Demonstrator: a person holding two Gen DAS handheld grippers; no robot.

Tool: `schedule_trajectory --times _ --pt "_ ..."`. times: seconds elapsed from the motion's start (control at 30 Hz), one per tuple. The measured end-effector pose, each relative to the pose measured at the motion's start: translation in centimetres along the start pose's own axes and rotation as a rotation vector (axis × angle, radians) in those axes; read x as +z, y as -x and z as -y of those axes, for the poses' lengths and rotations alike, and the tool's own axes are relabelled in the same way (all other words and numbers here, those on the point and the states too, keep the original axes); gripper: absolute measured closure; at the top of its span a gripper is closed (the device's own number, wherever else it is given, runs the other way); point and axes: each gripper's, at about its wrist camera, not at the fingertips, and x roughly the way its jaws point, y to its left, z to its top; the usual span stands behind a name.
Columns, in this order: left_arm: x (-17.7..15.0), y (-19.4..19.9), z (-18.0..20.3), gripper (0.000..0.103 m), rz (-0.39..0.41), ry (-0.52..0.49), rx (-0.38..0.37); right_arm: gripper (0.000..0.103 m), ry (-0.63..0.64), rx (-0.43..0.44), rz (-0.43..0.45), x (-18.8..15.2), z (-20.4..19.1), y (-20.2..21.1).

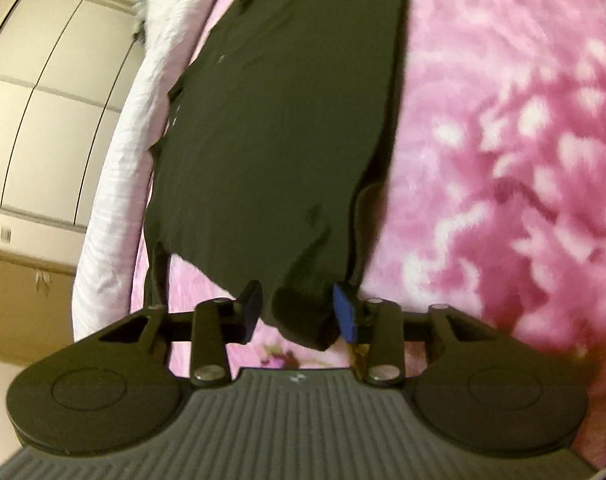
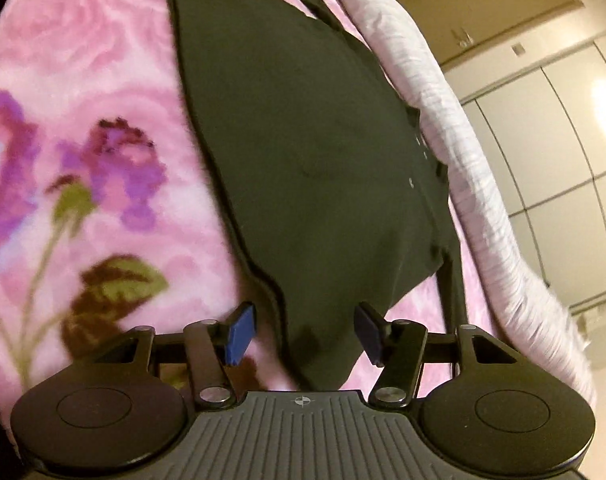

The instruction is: Fold clothes

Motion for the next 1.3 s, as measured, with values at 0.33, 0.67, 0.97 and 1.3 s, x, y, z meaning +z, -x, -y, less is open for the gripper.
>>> schedule_trajectory --times 0.33,0.67,0.97,1.3 --pt "-0.8 1.4 -0.8 0.092 -0.023 0.139 -0.117 0.095 -0.09 0.097 -0.087 -1.1 1.0 -0.4" --pt "-0.7 5.5 -4.2 0.077 0.004 0.406 -0.13 0.087 -0.404 0.074 -0.13 -4.0 5.0 3.5" --pt "2.4 3.6 -6.7 0.063 0.032 0.635 -0.15 0.072 -0.854 0.078 -0.114 -7.0 9.4 4.4" --pt "7.9 -0.2 -9.0 0.056 0.087 0.69 -0.185 0.065 -1.267 -0.071 -0.094 -18.3 23.1 1.4"
